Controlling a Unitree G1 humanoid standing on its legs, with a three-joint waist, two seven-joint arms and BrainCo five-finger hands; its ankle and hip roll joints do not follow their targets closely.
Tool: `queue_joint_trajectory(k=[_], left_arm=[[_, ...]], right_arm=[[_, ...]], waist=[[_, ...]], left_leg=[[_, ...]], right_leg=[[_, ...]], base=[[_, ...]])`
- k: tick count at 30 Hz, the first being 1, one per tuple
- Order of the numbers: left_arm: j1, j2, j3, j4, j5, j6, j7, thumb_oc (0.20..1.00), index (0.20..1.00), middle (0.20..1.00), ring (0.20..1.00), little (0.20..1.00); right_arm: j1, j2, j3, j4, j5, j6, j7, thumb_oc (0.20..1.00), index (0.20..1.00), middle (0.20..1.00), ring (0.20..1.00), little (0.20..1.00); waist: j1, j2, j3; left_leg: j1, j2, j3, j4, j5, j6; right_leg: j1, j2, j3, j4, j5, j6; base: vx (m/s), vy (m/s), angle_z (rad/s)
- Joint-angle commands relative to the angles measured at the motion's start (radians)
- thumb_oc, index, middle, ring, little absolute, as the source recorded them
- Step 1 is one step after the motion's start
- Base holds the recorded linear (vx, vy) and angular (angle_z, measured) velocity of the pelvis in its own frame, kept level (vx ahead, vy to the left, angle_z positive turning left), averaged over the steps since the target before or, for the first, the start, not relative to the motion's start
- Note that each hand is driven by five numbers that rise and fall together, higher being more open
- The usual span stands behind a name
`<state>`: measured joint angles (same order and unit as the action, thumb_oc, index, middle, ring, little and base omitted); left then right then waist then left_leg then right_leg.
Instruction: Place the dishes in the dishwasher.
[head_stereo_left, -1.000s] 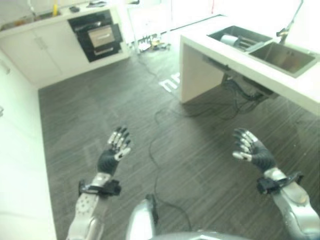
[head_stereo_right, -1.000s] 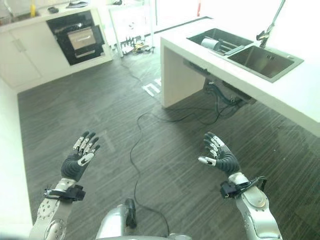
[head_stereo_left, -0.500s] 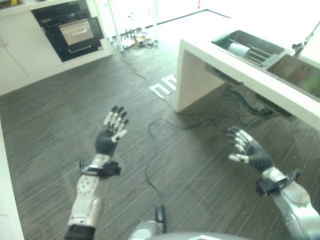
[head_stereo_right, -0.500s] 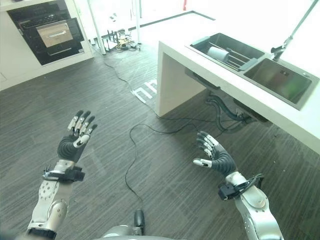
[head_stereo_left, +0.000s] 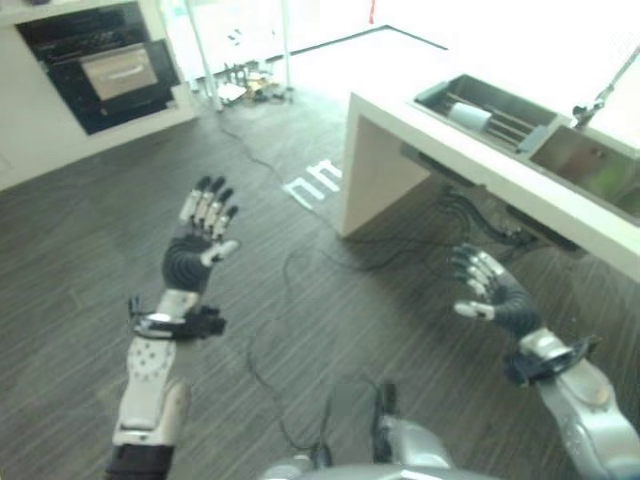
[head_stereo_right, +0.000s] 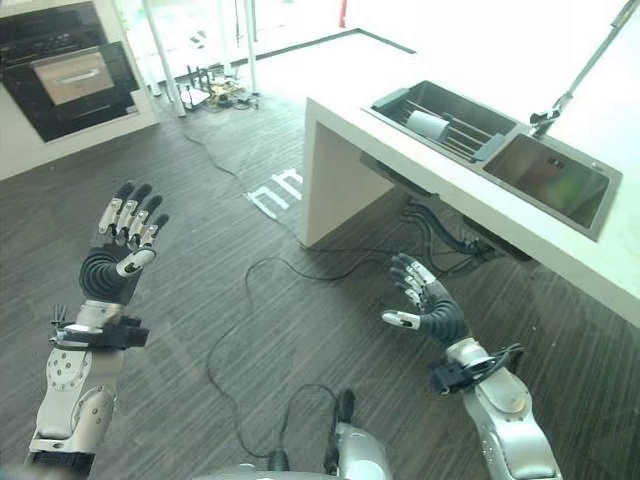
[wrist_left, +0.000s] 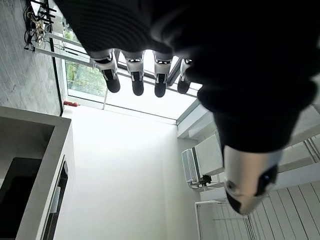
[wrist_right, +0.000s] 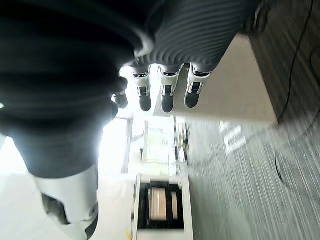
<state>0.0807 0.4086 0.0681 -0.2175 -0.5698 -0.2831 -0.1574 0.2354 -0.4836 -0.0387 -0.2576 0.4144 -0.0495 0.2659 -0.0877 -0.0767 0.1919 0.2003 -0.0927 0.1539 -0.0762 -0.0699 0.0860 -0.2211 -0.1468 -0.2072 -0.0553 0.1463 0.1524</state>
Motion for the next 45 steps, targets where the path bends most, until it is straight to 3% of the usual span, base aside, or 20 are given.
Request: queue_joint_trajectory(k=[1, 5, 7, 10, 11, 13, 14, 17, 19, 21, 22, 24, 25, 26, 31, 32, 34, 37, 41, 45], left_arm=[[0.013, 0.039, -0.022, -0.06, 0.033, -0.094, 0.022, 1.0, 1.0, 1.0, 1.0, 1.0], [0.019, 0.036, -0.013, -0.074, -0.016, -0.08, 0.041, 1.0, 1.0, 1.0, 1.0, 1.0], [0.021, 0.026, -0.012, -0.08, -0.025, -0.081, 0.047, 1.0, 1.0, 1.0, 1.0, 1.0], [0.023, 0.021, -0.018, -0.087, -0.017, -0.101, 0.063, 1.0, 1.0, 1.0, 1.0, 1.0], [0.022, 0.017, -0.015, -0.09, -0.032, -0.1, 0.061, 1.0, 1.0, 1.0, 1.0, 1.0], [0.031, 0.009, -0.006, -0.098, -0.036, -0.119, 0.048, 1.0, 1.0, 1.0, 1.0, 1.0], [0.036, 0.005, 0.003, -0.109, -0.022, -0.149, 0.052, 1.0, 1.0, 1.0, 1.0, 1.0], [0.036, 0.002, 0.02, -0.118, -0.022, -0.176, 0.059, 1.0, 1.0, 1.0, 1.0, 1.0], [0.037, 0.008, 0.051, -0.127, -0.022, -0.209, 0.081, 1.0, 1.0, 1.0, 1.0, 1.0], [0.035, 0.006, 0.063, -0.126, -0.005, -0.229, 0.107, 1.0, 1.0, 1.0, 1.0, 1.0], [0.037, -0.003, 0.067, -0.125, 0.02, -0.239, 0.13, 1.0, 1.0, 1.0, 1.0, 1.0], [0.04, -0.008, 0.073, -0.121, 0.026, -0.251, 0.131, 1.0, 1.0, 1.0, 1.0, 1.0], [0.046, -0.01, 0.074, -0.113, 0.045, -0.273, 0.128, 1.0, 1.0, 1.0, 1.0, 1.0], [0.047, -0.01, 0.074, -0.112, 0.048, -0.276, 0.13, 1.0, 1.0, 1.0, 1.0, 1.0], [0.009, 0.021, 0.081, -0.101, 0.036, -0.246, 0.143, 1.0, 1.0, 1.0, 1.0, 1.0], [-0.017, 0.028, 0.083, -0.11, 0.042, -0.223, 0.125, 1.0, 1.0, 1.0, 1.0, 1.0], [-0.024, 0.031, 0.085, -0.113, 0.04, -0.213, 0.117, 1.0, 1.0, 1.0, 1.0, 1.0], [-0.041, 0.035, 0.084, -0.124, 0.04, -0.182, 0.082, 1.0, 1.0, 1.0, 1.0, 1.0], [-0.028, 0.035, 0.083, -0.141, 0.036, -0.174, 0.075, 1.0, 1.0, 1.0, 1.0, 1.0], [-0.046, 0.052, 0.071, -0.149, 0.079, -0.188, 0.134, 1.0, 1.0, 1.0, 1.0, 1.0]], right_arm=[[-0.033, -0.013, -0.03, -0.035, 0.043, -0.1, -0.011, 1.0, 1.0, 1.0, 1.0, 1.0], [-0.043, -0.017, -0.035, -0.056, 0.032, -0.086, -0.025, 1.0, 1.0, 1.0, 1.0, 1.0], [-0.066, -0.018, -0.034, -0.069, 0.023, -0.079, -0.03, 1.0, 1.0, 1.0, 1.0, 1.0], [-0.073, -0.035, -0.044, -0.083, 0.016, -0.078, -0.033, 1.0, 1.0, 1.0, 1.0, 1.0], [-0.078, -0.046, -0.053, -0.086, 0.003, -0.078, -0.035, 1.0, 1.0, 1.0, 1.0, 1.0], [-0.095, -0.068, -0.065, -0.097, -0.01, -0.087, -0.034, 1.0, 1.0, 1.0, 1.0, 1.0], [-0.11, -0.082, -0.076, -0.11, -0.002, -0.096, -0.04, 1.0, 1.0, 1.0, 1.0, 1.0], [-0.139, -0.089, -0.081, -0.117, 0.002, -0.09, -0.049, 1.0, 1.0, 1.0, 1.0, 1.0], [-0.162, -0.093, -0.095, -0.126, 0.004, -0.078, -0.044, 1.0, 1.0, 1.0, 1.0, 1.0], [-0.164, -0.092, -0.1, -0.138, -0.004, -0.068, -0.03, 1.0, 1.0, 1.0, 1.0, 1.0], [-0.163, -0.091, -0.097, -0.147, -0.01, -0.065, -0.016, 1.0, 1.0, 1.0, 1.0, 1.0], [-0.163, -0.099, -0.094, -0.152, -0.012, -0.067, -0.022, 1.0, 1.0, 1.0, 1.0, 1.0], [-0.173, -0.12, -0.097, -0.148, 0.003, -0.067, -0.036, 1.0, 1.0, 1.0, 1.0, 1.0], [-0.174, -0.122, -0.098, -0.149, 0.006, -0.067, -0.037, 1.0, 1.0, 1.0, 1.0, 1.0], [-0.131, -0.108, -0.127, -0.168, 0.047, -0.082, -0.032, 1.0, 1.0, 1.0, 1.0, 1.0], [-0.122, -0.085, -0.134, -0.173, 0.027, -0.088, -0.047, 1.0, 1.0, 1.0, 1.0, 1.0], [-0.121, -0.081, -0.136, -0.171, 0.021, -0.089, -0.054, 1.0, 1.0, 1.0, 1.0, 1.0], [-0.128, -0.056, -0.141, -0.164, -0.006, -0.076, -0.107, 1.0, 1.0, 1.0, 1.0, 1.0], [-0.125, -0.013, -0.131, -0.152, -0.021, -0.071, -0.15, 1.0, 1.0, 1.0, 1.0, 1.0], [-0.134, -0.032, -0.125, -0.142, -0.005, -0.063, -0.17, 1.0, 1.0, 1.0, 1.0, 1.0]], waist=[[-0.015, 0.007, -0.03], [-0.025, 0.019, -0.066], [-0.033, 0.038, -0.086], [-0.045, 0.062, -0.099], [-0.044, 0.053, -0.097], [-0.024, 0.034, -0.078], [-0.004, 0.021, -0.062], [0.01, 0.018, -0.054], [0.018, 0.033, -0.056], [0.031, 0.049, -0.06], [0.052, 0.054, -0.058], [0.074, 0.059, -0.054], [0.095, 0.055, -0.055], [0.099, 0.057, -0.053], [0.094, 0.034, -0.081], [0.105, 0.022, -0.091], [0.108, 0.018, -0.094], [0.123, 0.001, -0.108], [0.125, 0.004, -0.1], [0.098, 0.006, -0.071]], left_leg=[[0.049, 0.065, -0.088, -0.011, -0.028, -0.067], [0.11, 0.068, -0.076, -0.011, -0.058, -0.069], [0.144, 0.085, -0.061, -0.001, -0.049, -0.091], [0.096, 0.146, -0.017, 0.196, 0.105, -0.167], [0.05, 0.173, 0.009, 0.336, 0.174, -0.198], [-0.084, 0.189, -0.002, 0.512, 0.204, -0.21], [-0.176, 0.202, 0.001, 0.546, 0.175, -0.191], [-0.204, 0.213, 0.026, 0.487, 0.149, -0.173], [-0.188, 0.229, 0.055, 0.266, 0.159, -0.173], [-0.185, 0.219, 0.016, 0.089, 0.188, -0.184], [-0.201, 0.219, -0.037, -0.005, 0.22, -0.195], [-0.264, 0.233, -0.06, -0.011, 0.272, -0.209], [-0.317, 0.243, -0.077, -0.011, 0.281, -0.216], [-0.32, 0.245, -0.075, -0.011, 0.29, -0.213], [-0.272, 0.204, -0.033, -0.011, 0.223, -0.178], [-0.266, 0.181, -0.039, -0.011, 0.219, -0.154], [-0.263, 0.171, -0.044, -0.011, 0.215, -0.146], [-0.257, 0.125, -0.071, -0.011, 0.196, -0.106], [-0.204, 0.111, -0.026, -0.011, 0.153, -0.083], [-0.139, 0.116, 0.022, -0.011, 0.118, -0.093]], right_leg=[[0.065, 0.038, -0.022, -0.011, 0.111, 0.022], [0.108, 0.048, -0.036, -0.008, 0.105, 0.005], [0.121, 0.065, -0.04, -0.011, 0.086, -0.021], [0.154, 0.1, -0.051, -0.018, 0.05, -0.067], [0.181, 0.097, -0.055, -0.021, 0.034, -0.088], [0.232, 0.094, -0.038, -0.019, 0.003, -0.116], [0.27, 0.093, -0.015, -0.02, -0.02, -0.121], [0.299, 0.095, 0.005, -0.025, -0.039, -0.116], [0.323, 0.103, 0.028, -0.032, -0.065, -0.098], [0.345, 0.113, 0.064, -0.032, -0.09, -0.085], [0.374, 0.122, 0.105, -0.032, -0.117, -0.084], [0.403, 0.134, 0.132, -0.032, -0.137, -0.091], [0.451, 0.127, 0.152, -0.032, -0.179, -0.089], [0.453, 0.125, 0.154, -0.032, -0.174, -0.088], [0.497, 0.055, 0.132, -0.032, -0.177, -0.037], [0.485, 0.032, 0.114, -0.001, -0.168, -0.02], [0.476, 0.024, 0.109, 0.018, -0.169, -0.016], [0.434, 0.009, 0.116, 0.126, -0.143, -0.001], [0.337, -0.021, 0.017, 0.323, -0.084, 0.012], [0.241, 0.044, -0.099, 0.21, -0.109, -0.013]], base=[[0.38, -0.313, 0.24], [0.29, -0.259, 0.24], [0.2, -0.181, -0.05], [0.12, -0.194, -0.14], [0.13, -0.248, 0.0], [0.22, -0.244, -0.03], [0.26, -0.136, -0.16], [0.18, 0.032, -0.39], [0.31, 0.21, -0.36], [0.41, 0.263, -0.22], [0.39, 0.257, -0.43], [0.39, 0.281, -0.77], [0.35, 0.305, -0.7], [0.39, 0.398, -0.53], [0.22, 0.316, -0.28], [0.26, 0.379, -0.2], [0.16, 0.258, 0.04], [0.14, 0.248, 0.16], [0.1, 0.215, -0.23], [0.08, 0.028, -1.02]])
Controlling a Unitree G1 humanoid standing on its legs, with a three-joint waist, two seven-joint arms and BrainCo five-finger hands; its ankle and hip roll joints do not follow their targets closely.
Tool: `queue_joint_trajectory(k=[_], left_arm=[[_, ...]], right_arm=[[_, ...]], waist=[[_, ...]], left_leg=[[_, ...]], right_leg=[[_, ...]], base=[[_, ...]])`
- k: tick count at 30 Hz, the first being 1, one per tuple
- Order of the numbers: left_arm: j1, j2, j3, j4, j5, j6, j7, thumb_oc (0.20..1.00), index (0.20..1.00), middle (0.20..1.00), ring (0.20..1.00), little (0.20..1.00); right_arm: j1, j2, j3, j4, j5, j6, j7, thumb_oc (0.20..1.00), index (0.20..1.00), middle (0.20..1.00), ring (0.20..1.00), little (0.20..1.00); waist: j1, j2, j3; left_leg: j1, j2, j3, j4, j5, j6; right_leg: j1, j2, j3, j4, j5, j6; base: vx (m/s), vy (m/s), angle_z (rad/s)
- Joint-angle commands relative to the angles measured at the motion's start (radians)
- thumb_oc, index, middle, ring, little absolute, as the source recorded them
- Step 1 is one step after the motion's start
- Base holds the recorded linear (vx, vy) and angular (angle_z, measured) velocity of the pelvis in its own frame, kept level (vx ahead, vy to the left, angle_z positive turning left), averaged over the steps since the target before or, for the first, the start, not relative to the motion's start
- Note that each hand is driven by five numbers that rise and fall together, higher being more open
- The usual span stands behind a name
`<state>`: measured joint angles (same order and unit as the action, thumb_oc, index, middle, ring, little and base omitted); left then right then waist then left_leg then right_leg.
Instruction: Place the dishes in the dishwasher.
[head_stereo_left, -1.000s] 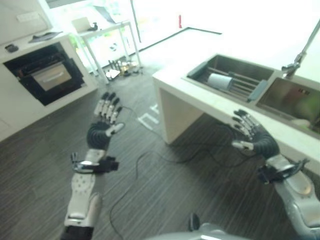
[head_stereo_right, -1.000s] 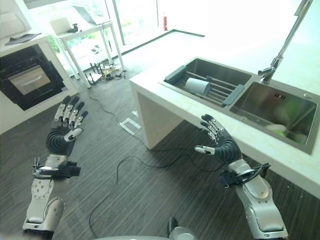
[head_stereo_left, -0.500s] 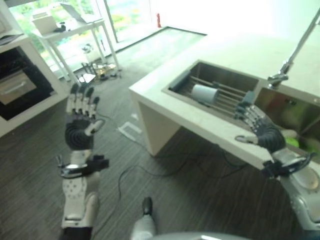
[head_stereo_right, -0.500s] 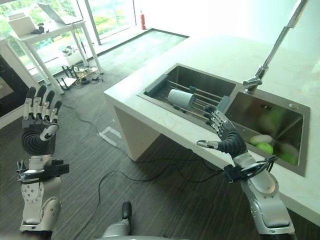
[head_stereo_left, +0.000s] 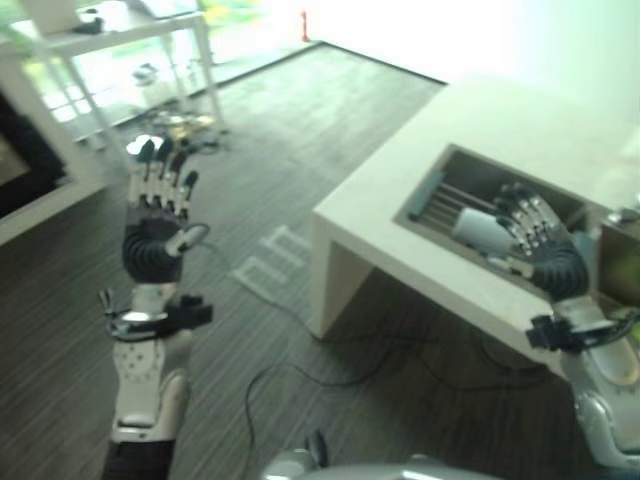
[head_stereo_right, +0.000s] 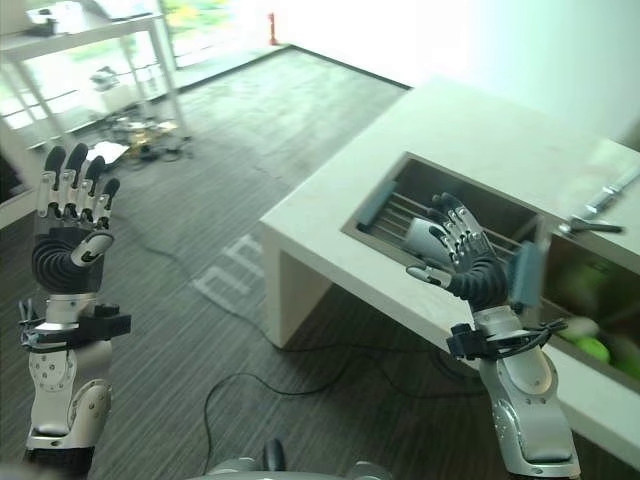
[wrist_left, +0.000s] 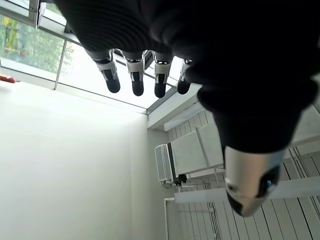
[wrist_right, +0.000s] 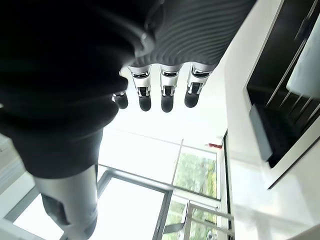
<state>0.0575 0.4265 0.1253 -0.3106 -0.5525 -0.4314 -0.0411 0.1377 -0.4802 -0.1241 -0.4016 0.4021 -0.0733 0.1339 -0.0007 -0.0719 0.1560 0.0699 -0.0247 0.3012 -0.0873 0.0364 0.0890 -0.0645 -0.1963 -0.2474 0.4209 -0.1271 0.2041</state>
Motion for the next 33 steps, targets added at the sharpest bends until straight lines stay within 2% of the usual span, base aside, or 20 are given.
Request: queue_joint_trajectory(k=[1, 3, 4, 5, 12, 18, 19, 21, 22, 23, 25, 26, 27, 29, 30, 31, 33], left_arm=[[-0.025, 0.036, 0.013, -0.059, 0.088, -0.047, 0.017, 1.0, 1.0, 1.0, 1.0, 1.0], [-0.018, 0.037, 0.008, -0.07, 0.147, -0.056, 0.033, 1.0, 1.0, 1.0, 1.0, 1.0], [-0.01, 0.041, 0.009, -0.077, 0.16, -0.053, 0.04, 1.0, 1.0, 1.0, 1.0, 1.0], [-0.004, 0.045, 0.009, -0.079, 0.139, -0.041, 0.032, 1.0, 1.0, 1.0, 1.0, 1.0], [-0.029, 0.042, -0.032, -0.07, 0.113, -0.019, 0.038, 1.0, 1.0, 1.0, 1.0, 1.0], [-0.027, 0.025, -0.051, -0.067, 0.075, -0.027, 0.025, 1.0, 1.0, 1.0, 1.0, 1.0], [-0.027, 0.024, -0.052, -0.065, 0.07, -0.028, 0.02, 1.0, 1.0, 1.0, 1.0, 1.0], [-0.021, 0.021, -0.057, -0.064, 0.058, -0.03, 0.001, 1.0, 1.0, 1.0, 1.0, 1.0], [-0.022, 0.017, -0.064, -0.065, 0.064, -0.031, -0.005, 1.0, 1.0, 1.0, 1.0, 1.0], [-0.024, 0.014, -0.069, -0.068, 0.07, -0.034, 0.001, 1.0, 1.0, 1.0, 1.0, 1.0], [-0.018, 0.008, -0.068, -0.068, 0.069, -0.042, 0.003, 1.0, 1.0, 1.0, 1.0, 1.0], [-0.014, 0.004, -0.06, -0.072, 0.066, -0.038, -0.005, 1.0, 1.0, 1.0, 1.0, 1.0], [-0.01, 0.002, -0.058, -0.074, 0.07, -0.04, -0.005, 1.0, 1.0, 1.0, 1.0, 1.0], [0.007, 0.006, -0.053, -0.079, 0.128, -0.07, 0.035, 1.0, 1.0, 1.0, 1.0, 1.0], [0.009, 0.008, -0.05, -0.078, 0.148, -0.089, 0.055, 1.0, 1.0, 1.0, 1.0, 1.0], [0.012, 0.01, -0.044, -0.079, 0.14, -0.093, 0.058, 1.0, 1.0, 1.0, 1.0, 1.0], [0.016, 0.006, -0.04, -0.074, 0.136, -0.09, 0.058, 1.0, 1.0, 1.0, 1.0, 1.0]], right_arm=[[-0.034, -0.039, -0.049, 0.009, 0.019, -0.045, -0.042, 1.0, 1.0, 1.0, 1.0, 1.0], [-0.036, -0.039, -0.044, 0.02, 0.032, -0.06, -0.049, 1.0, 1.0, 1.0, 1.0, 1.0], [-0.037, -0.04, -0.037, 0.025, 0.034, -0.064, -0.063, 1.0, 1.0, 1.0, 1.0, 1.0], [-0.038, -0.036, -0.027, 0.026, 0.031, -0.066, -0.082, 1.0, 1.0, 1.0, 1.0, 1.0], [-0.068, -0.032, 0.003, 0.025, -0.015, -0.035, -0.137, 1.0, 1.0, 1.0, 1.0, 1.0], [-0.042, -0.04, -0.02, 0.018, -0.002, -0.034, -0.106, 1.0, 1.0, 1.0, 1.0, 1.0], [-0.038, -0.041, -0.025, 0.021, 0.001, -0.038, -0.1, 1.0, 1.0, 1.0, 1.0, 1.0], [-0.025, -0.046, -0.039, 0.017, 0.017, -0.04, -0.086, 1.0, 1.0, 1.0, 1.0, 1.0], [-0.022, -0.052, -0.044, 0.012, 0.019, -0.03, -0.081, 1.0, 1.0, 1.0, 1.0, 1.0], [-0.025, -0.058, -0.045, 0.011, 0.022, -0.025, -0.064, 1.0, 1.0, 1.0, 1.0, 1.0], [-0.021, -0.06, -0.045, 0.01, 0.018, -0.031, -0.039, 1.0, 1.0, 1.0, 1.0, 1.0], [-0.032, -0.06, -0.038, 0.013, 0.011, -0.03, -0.036, 1.0, 1.0, 1.0, 1.0, 1.0], [-0.039, -0.059, -0.033, 0.017, 0.009, -0.031, -0.037, 1.0, 1.0, 1.0, 1.0, 1.0], [-0.061, -0.055, -0.019, 0.021, 0.005, -0.024, -0.045, 1.0, 1.0, 1.0, 1.0, 1.0], [-0.062, -0.05, -0.013, 0.022, -0.002, -0.021, -0.039, 1.0, 1.0, 1.0, 1.0, 1.0], [-0.058, -0.047, -0.01, 0.019, -0.012, -0.016, -0.035, 1.0, 1.0, 1.0, 1.0, 1.0], [-0.051, -0.049, -0.002, 0.015, -0.018, -0.012, -0.037, 1.0, 1.0, 1.0, 1.0, 1.0]], waist=[[0.006, -0.006, -0.028], [0.001, -0.015, -0.021], [-0.003, -0.018, -0.02], [-0.013, -0.015, -0.023], [-0.054, 0.005, -0.063], [-0.103, 0.027, -0.08], [-0.108, 0.028, -0.079], [-0.119, 0.038, -0.075], [-0.123, 0.033, -0.069], [-0.125, 0.028, -0.062], [-0.116, 0.023, -0.049], [-0.103, 0.019, -0.04], [-0.098, 0.021, -0.037], [-0.081, 0.038, -0.031], [-0.07, 0.051, -0.031], [-0.061, 0.058, -0.027], [-0.043, 0.066, -0.023]], left_leg=[[0.009, 0.048, -0.112, 0.0, -0.006, -0.102], [0.036, 0.049, -0.084, 0.0, -0.03, -0.11], [0.053, 0.045, -0.074, 0.0, -0.046, -0.109], [0.068, 0.042, -0.072, 0.0, -0.058, -0.104], [0.118, 0.043, -0.056, 0.0, -0.098, -0.094], [0.149, 0.06, -0.026, 0.008, -0.091, -0.108], [0.148, 0.068, -0.019, 0.03, -0.087, -0.116], [0.115, 0.117, -0.011, 0.162, -0.009, -0.164], [0.081, 0.143, -0.005, 0.265, 0.036, -0.187], [0.049, 0.15, -0.014, 0.357, 0.029, -0.191], [-0.017, 0.144, -0.062, 0.436, 0.034, -0.188], [-0.046, 0.122, -0.091, 0.396, -0.014, -0.16], [-0.044, 0.117, -0.095, 0.362, -0.023, -0.153], [-0.026, 0.109, -0.127, 0.168, -0.015, -0.15], [-0.02, 0.113, -0.166, 0.049, 0.019, -0.16], [-0.029, 0.119, -0.186, 0.006, 0.062, -0.17], [-0.083, 0.126, -0.229, 0.0, 0.1, -0.187]], right_leg=[[0.066, 0.076, -0.102, -0.318, 0.197, -0.061], [0.044, 0.04, -0.15, -0.381, 0.264, -0.045], [0.033, 0.027, -0.157, -0.401, 0.303, -0.035], [0.026, 0.03, -0.139, -0.41, 0.308, -0.034], [0.068, 0.067, -0.084, -0.493, 0.288, -0.057], [0.084, 0.114, -0.014, -0.499, 0.259, -0.088], [0.086, 0.118, -0.011, -0.499, 0.257, -0.095], [0.097, 0.142, -0.004, -0.505, 0.245, -0.122], [0.107, 0.144, 0.0, -0.508, 0.243, -0.138], [0.111, 0.143, 0.008, -0.506, 0.241, -0.151], [0.127, 0.144, 0.038, -0.507, 0.236, -0.158], [0.136, 0.144, 0.069, -0.508, 0.23, -0.153], [0.139, 0.145, 0.081, -0.508, 0.226, -0.149], [0.15, 0.153, 0.122, -0.508, 0.207, -0.133], [0.162, 0.159, 0.147, -0.508, 0.193, -0.127], [0.17, 0.164, 0.162, -0.508, 0.189, -0.129], [0.194, 0.172, 0.191, -0.508, 0.169, -0.132]], base=[[0.09, -0.14, -0.47], [0.1, -0.189, -0.37], [0.18, -0.225, -0.41], [0.21, -0.231, -0.31], [0.17, -0.207, -0.03], [0.13, -0.28, -0.29], [0.08, -0.245, -0.13], [0.06, -0.258, -0.13], [0.07, -0.27, -0.13], [0.09, -0.237, -0.16], [0.11, -0.117, -0.28], [0.13, -0.015, -0.63], [0.18, 0.093, -0.9], [0.22, 0.194, -0.82], [0.22, 0.226, -0.57], [0.22, 0.228, -0.42], [0.2, 0.215, -0.54]])
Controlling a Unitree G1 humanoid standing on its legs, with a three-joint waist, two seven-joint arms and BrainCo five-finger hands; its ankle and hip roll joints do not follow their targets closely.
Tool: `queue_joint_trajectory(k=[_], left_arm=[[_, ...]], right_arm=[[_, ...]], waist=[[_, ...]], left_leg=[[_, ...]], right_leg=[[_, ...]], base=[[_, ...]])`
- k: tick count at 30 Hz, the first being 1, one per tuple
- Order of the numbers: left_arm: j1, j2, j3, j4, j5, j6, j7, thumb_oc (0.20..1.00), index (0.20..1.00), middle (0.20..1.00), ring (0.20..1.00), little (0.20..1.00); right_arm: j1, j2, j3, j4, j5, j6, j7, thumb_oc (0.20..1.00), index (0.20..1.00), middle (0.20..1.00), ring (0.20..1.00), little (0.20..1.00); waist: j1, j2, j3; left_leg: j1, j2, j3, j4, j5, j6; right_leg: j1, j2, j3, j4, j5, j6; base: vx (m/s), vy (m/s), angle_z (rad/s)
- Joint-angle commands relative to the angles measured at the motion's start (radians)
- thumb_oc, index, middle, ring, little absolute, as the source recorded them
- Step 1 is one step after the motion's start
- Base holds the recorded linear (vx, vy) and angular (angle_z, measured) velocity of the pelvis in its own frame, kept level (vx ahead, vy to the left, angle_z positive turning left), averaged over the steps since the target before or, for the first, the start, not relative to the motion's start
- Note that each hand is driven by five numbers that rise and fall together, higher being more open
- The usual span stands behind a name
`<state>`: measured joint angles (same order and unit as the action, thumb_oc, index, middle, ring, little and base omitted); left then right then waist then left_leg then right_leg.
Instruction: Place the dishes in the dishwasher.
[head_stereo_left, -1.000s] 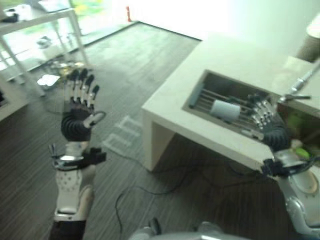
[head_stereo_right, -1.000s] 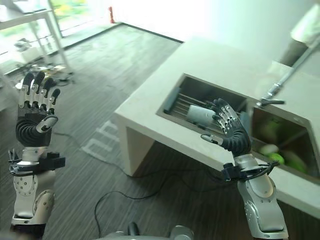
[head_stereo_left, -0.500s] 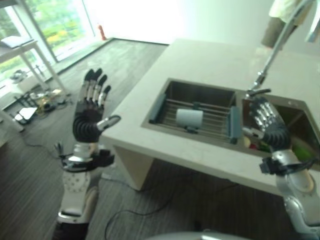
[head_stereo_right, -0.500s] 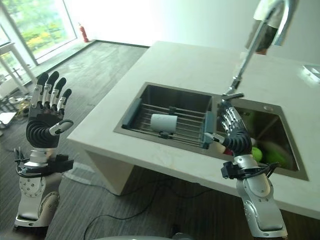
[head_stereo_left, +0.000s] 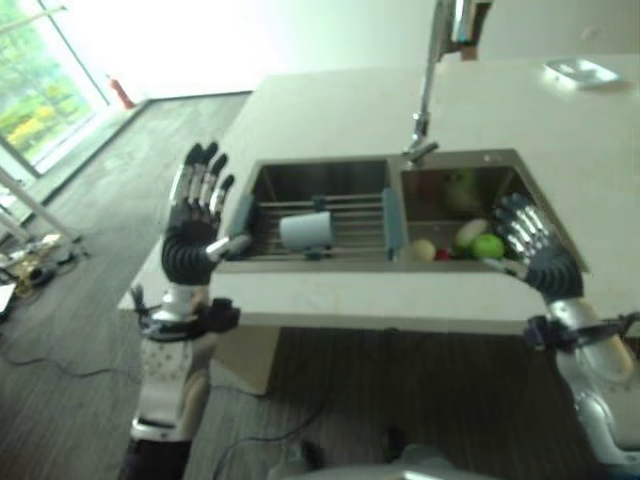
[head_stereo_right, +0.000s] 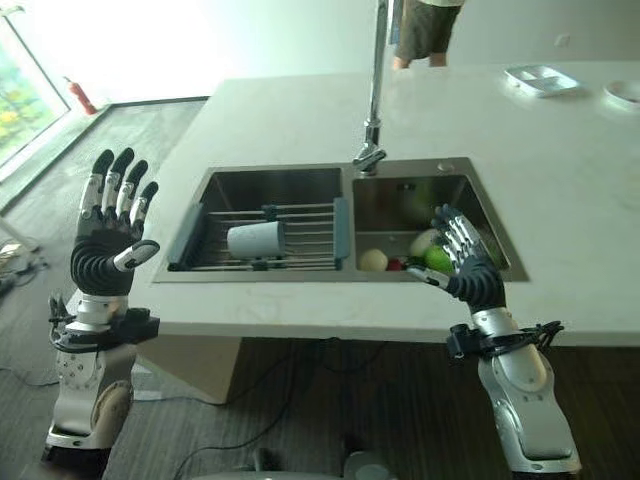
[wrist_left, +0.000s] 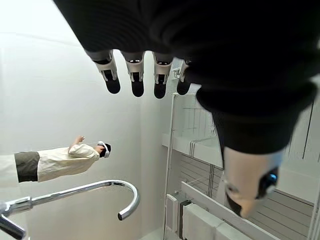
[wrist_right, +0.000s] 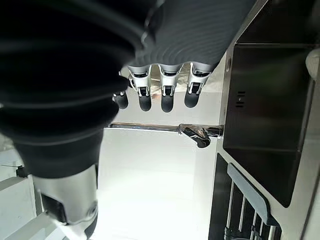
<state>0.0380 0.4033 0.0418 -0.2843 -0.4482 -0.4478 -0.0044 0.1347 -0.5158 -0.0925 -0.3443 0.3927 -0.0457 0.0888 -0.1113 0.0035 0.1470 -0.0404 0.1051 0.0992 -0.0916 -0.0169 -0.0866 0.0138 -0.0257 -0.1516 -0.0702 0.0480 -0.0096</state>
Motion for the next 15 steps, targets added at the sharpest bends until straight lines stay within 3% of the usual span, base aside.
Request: queue_joint_trajectory(k=[1, 5, 7, 10, 15], left_arm=[[0.04, 0.026, 0.045, -0.101, 0.041, -0.035, 0.019, 1.0, 1.0, 1.0, 1.0, 1.0], [0.032, 0.04, 0.03, -0.087, 0.038, 0.024, 0.033, 1.0, 1.0, 1.0, 1.0, 1.0], [0.025, 0.049, 0.026, -0.086, 0.065, 0.054, 0.07, 1.0, 1.0, 1.0, 1.0, 1.0], [0.01, 0.059, 0.033, -0.101, 0.057, 0.08, 0.024, 1.0, 1.0, 1.0, 1.0, 1.0], [-0.06, 0.088, 0.021, -0.124, 0.102, 0.11, -0.023, 1.0, 1.0, 1.0, 1.0, 1.0]], right_arm=[[-0.048, -0.025, -0.031, -0.043, -0.005, -0.041, 0.003, 1.0, 1.0, 1.0, 1.0, 1.0], [-0.064, -0.048, -0.038, -0.037, 0.015, -0.049, -0.014, 1.0, 1.0, 1.0, 1.0, 1.0], [-0.048, -0.048, -0.05, -0.063, 0.04, -0.042, -0.023, 1.0, 1.0, 1.0, 1.0, 1.0], [-0.033, -0.035, -0.057, -0.072, 0.034, -0.045, -0.033, 1.0, 1.0, 1.0, 1.0, 1.0], [-0.063, -0.009, -0.029, -0.06, 0.025, -0.038, -0.029, 1.0, 1.0, 1.0, 1.0, 1.0]], waist=[[0.081, -0.008, -0.009], [0.092, -0.011, -0.005], [0.096, -0.015, -0.015], [0.102, -0.033, -0.032], [0.123, -0.066, -0.037]], left_leg=[[-0.004, 0.001, -0.031, 0.004, 0.171, -0.016], [-0.017, 0.024, -0.004, 0.004, 0.167, -0.025], [-0.003, 0.006, -0.002, 0.004, 0.156, -0.008], [0.018, -0.023, -0.005, 0.004, 0.125, 0.011], [0.047, -0.07, 0.007, 0.004, 0.097, 0.066]], right_leg=[[0.138, -0.001, 0.105, -0.017, -0.023, 0.081], [0.175, -0.037, 0.072, -0.017, -0.053, 0.101], [0.184, -0.059, 0.064, -0.017, -0.039, 0.121], [0.192, -0.087, 0.047, -0.017, -0.033, 0.139], [0.14, -0.127, -0.011, 0.165, -0.016, 0.176]], base=[[0.22, 0.237, -0.53], [0.1, 0.256, -0.36], [0.13, 0.354, -0.11], [0.14, 0.269, 0.09], [0.1, 0.25, -0.05]])
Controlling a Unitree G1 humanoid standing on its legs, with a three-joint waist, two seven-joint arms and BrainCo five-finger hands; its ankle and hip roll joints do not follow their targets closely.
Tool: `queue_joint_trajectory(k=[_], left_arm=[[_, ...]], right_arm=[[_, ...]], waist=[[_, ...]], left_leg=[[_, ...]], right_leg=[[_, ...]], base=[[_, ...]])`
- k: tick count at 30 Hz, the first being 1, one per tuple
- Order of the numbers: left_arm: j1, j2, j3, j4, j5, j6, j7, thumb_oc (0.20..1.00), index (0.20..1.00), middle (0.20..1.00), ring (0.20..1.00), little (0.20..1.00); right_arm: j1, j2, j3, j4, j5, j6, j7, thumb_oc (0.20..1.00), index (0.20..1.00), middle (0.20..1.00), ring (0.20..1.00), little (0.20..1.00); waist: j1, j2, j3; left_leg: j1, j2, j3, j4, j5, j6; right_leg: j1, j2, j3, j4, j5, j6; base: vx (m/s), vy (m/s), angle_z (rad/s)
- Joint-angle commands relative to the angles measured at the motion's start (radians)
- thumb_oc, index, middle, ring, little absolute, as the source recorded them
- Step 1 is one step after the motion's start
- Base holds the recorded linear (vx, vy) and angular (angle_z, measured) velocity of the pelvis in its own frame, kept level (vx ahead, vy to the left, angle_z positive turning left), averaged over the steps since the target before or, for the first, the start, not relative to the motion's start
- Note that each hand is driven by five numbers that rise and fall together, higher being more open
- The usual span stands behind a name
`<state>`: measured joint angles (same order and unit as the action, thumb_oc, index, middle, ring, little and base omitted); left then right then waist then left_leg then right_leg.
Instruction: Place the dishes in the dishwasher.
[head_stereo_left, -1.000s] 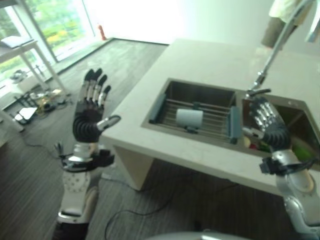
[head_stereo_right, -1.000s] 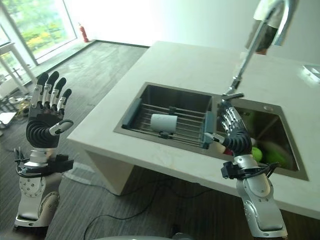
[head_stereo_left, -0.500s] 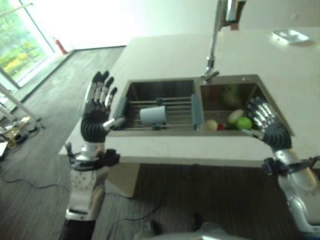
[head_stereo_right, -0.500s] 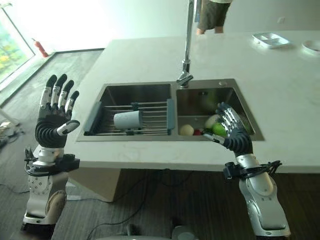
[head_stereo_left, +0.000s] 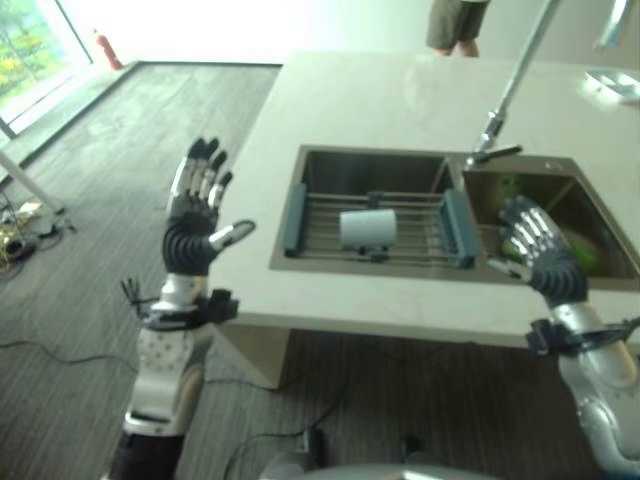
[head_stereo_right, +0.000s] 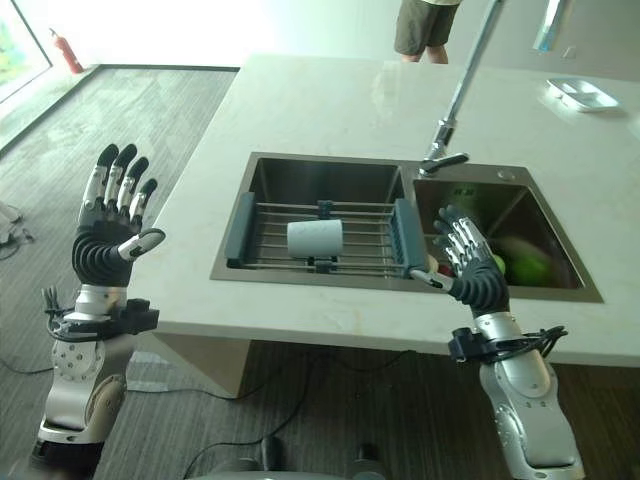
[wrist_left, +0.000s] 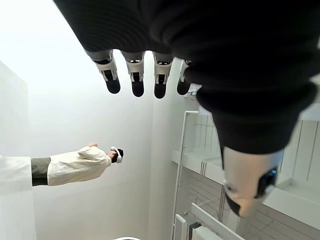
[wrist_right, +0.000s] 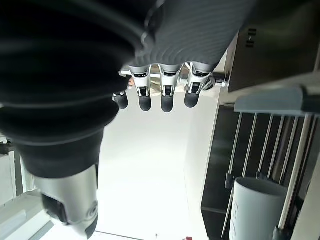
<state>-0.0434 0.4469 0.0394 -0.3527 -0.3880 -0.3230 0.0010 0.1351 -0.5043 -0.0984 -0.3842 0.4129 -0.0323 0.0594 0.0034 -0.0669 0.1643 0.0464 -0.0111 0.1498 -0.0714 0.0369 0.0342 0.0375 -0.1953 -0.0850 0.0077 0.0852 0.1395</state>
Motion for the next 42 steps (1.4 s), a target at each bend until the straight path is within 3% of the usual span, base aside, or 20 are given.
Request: queue_joint_trajectory(k=[1, 3, 5, 6, 7, 12, 18, 22, 27, 29, 30, 34, 42], left_arm=[[0.019, 0.048, 0.025, -0.058, 0.051, -0.016, -0.037, 1.0, 1.0, 1.0, 1.0, 1.0], [0.007, 0.063, 0.023, -0.059, 0.098, -0.015, -0.064, 1.0, 1.0, 1.0, 1.0, 1.0], [-0.016, 0.093, 0.015, -0.059, 0.13, -0.008, -0.065, 1.0, 1.0, 1.0, 1.0, 1.0], [-0.033, 0.118, 0.008, -0.055, 0.132, -0.015, -0.043, 1.0, 1.0, 1.0, 1.0, 1.0], [-0.046, 0.132, 0.008, -0.045, 0.141, -0.021, -0.043, 1.0, 1.0, 1.0, 1.0, 1.0], [-0.063, 0.152, -0.007, -0.059, 0.251, -0.025, -0.041, 1.0, 1.0, 1.0, 1.0, 1.0], [-0.107, 0.249, -0.014, -0.02, 0.399, 0.026, -0.034, 1.0, 1.0, 1.0, 1.0, 1.0], [-0.217, 0.353, -0.068, 0.1, 0.412, 0.16, -0.043, 1.0, 1.0, 1.0, 1.0, 1.0], [-0.348, 0.405, -0.178, 0.316, 0.403, 0.288, -0.071, 1.0, 1.0, 1.0, 1.0, 1.0], [-0.387, 0.406, -0.213, 0.405, 0.377, 0.307, -0.079, 1.0, 1.0, 1.0, 1.0, 1.0], [-0.445, 0.407, -0.253, 0.55, 0.347, 0.32, -0.092, 1.0, 1.0, 1.0, 1.0, 1.0], [-0.498, 0.405, -0.291, 0.711, 0.331, 0.34, -0.108, 1.0, 1.0, 1.0, 1.0, 1.0], [-0.568, 0.378, -0.305, 1.033, 0.297, 0.377, -0.176, 1.0, 1.0, 1.0, 1.0, 1.0]], right_arm=[[-0.064, -0.017, -0.019, -0.021, 0.003, -0.052, 0.004, 1.0, 1.0, 1.0, 1.0, 1.0], [-0.069, -0.009, -0.007, -0.019, -0.01, -0.053, 0.018, 1.0, 1.0, 1.0, 1.0, 1.0], [-0.08, -0.019, 0.0, -0.017, -0.014, -0.049, 0.024, 1.0, 1.0, 1.0, 1.0, 1.0], [-0.096, -0.029, 0.007, -0.006, -0.008, -0.054, 0.033, 1.0, 1.0, 1.0, 1.0, 1.0], [-0.105, -0.024, 0.014, 0.005, -0.018, -0.061, 0.035, 1.0, 1.0, 1.0, 1.0, 1.0], [-0.108, -0.049, 0.003, -0.01, -0.002, -0.041, 0.03, 1.0, 1.0, 1.0, 1.0, 1.0], [-0.112, -0.066, 0.008, -0.008, -0.01, 0.008, 0.041, 1.0, 1.0, 1.0, 1.0, 1.0], [-0.14, -0.095, 0.02, 0.013, -0.003, 0.02, 0.051, 1.0, 1.0, 1.0, 1.0, 1.0], [-0.159, -0.125, 0.027, 0.037, 0.003, 0.031, 0.092, 1.0, 1.0, 1.0, 1.0, 1.0], [-0.164, -0.141, 0.023, 0.048, 0.011, 0.03, 0.105, 1.0, 1.0, 1.0, 1.0, 1.0], [-0.173, -0.152, 0.019, 0.064, 0.018, 0.024, 0.129, 1.0, 1.0, 1.0, 1.0, 1.0], [-0.178, -0.169, 0.009, 0.069, 0.024, 0.028, 0.152, 1.0, 1.0, 1.0, 1.0, 1.0], [-0.164, -0.206, -0.037, 0.08, 0.04, 0.026, 0.197, 1.0, 1.0, 1.0, 1.0, 1.0]], waist=[[0.008, 0.005, -0.052], [-0.002, 0.009, -0.045], [-0.009, 0.014, -0.04], [-0.022, 0.013, -0.032], [-0.027, 0.018, -0.027], [-0.052, 0.023, -0.05], [-0.094, 0.062, -0.082], [-0.135, 0.093, -0.093], [-0.185, 0.115, -0.104], [-0.199, 0.12, -0.107], [-0.223, 0.128, -0.11], [-0.248, 0.137, -0.114], [-0.303, 0.151, -0.12]], left_leg=[[-0.036, 0.044, -0.044, -0.016, 0.041, -0.049], [-0.021, 0.045, -0.045, -0.016, 0.035, -0.047], [-0.011, 0.05, -0.043, -0.016, 0.029, -0.057], [0.004, 0.051, -0.036, -0.016, 0.011, -0.064], [0.009, 0.055, -0.03, -0.016, 0.001, -0.06], [0.05, 0.056, -0.019, -0.016, -0.029, -0.06], [0.087, 0.078, 0.008, -0.016, -0.042, -0.074], [0.112, 0.085, 0.023, -0.016, -0.045, -0.083], [0.129, 0.086, 0.048, -0.016, -0.048, -0.088], [0.134, 0.083, 0.057, -0.016, -0.049, -0.087], [0.142, 0.079, 0.072, -0.016, -0.052, -0.086], [0.152, 0.074, 0.088, -0.016, -0.056, -0.083], [0.173, 0.066, 0.14, -0.016, -0.067, -0.077]], right_leg=[[0.097, 0.044, -0.071, 0.126, -0.048, 0.027], [0.044, 0.056, -0.064, 0.154, -0.048, 0.021], [0.027, 0.063, -0.088, 0.075, -0.053, 0.013], [0.001, 0.045, -0.097, -0.007, 0.01, 0.018], [-0.01, 0.041, -0.083, -0.011, 0.024, 0.023], [0.027, 0.056, -0.054, -0.091, 0.028, 0.02], [0.053, 0.081, -0.028, -0.095, 0.003, 0.006], [0.068, 0.091, -0.013, -0.095, -0.007, 0.001], [0.068, 0.096, 0.013, -0.095, -0.006, 0.001], [0.069, 0.097, 0.023, -0.095, -0.006, 0.0], [0.069, 0.1, 0.04, -0.095, -0.005, 0.0], [0.068, 0.103, 0.061, -0.095, -0.004, 0.001], [0.061, 0.108, 0.096, -0.095, -0.001, 0.007]], base=[[0.06, 0.152, -0.56], [0.05, 0.06, -0.53], [0.04, -0.055, -0.32], [0.05, -0.143, -0.26], [0.09, -0.195, -0.27], [0.1, -0.213, -0.04], [0.09, -0.138, -0.07], [0.06, -0.037, -0.1], [0.02, 0.025, -0.12], [0.03, 0.064, -0.25], [0.03, 0.067, -0.25], [0.02, 0.058, -0.13], [0.01, 0.046, -0.19]])
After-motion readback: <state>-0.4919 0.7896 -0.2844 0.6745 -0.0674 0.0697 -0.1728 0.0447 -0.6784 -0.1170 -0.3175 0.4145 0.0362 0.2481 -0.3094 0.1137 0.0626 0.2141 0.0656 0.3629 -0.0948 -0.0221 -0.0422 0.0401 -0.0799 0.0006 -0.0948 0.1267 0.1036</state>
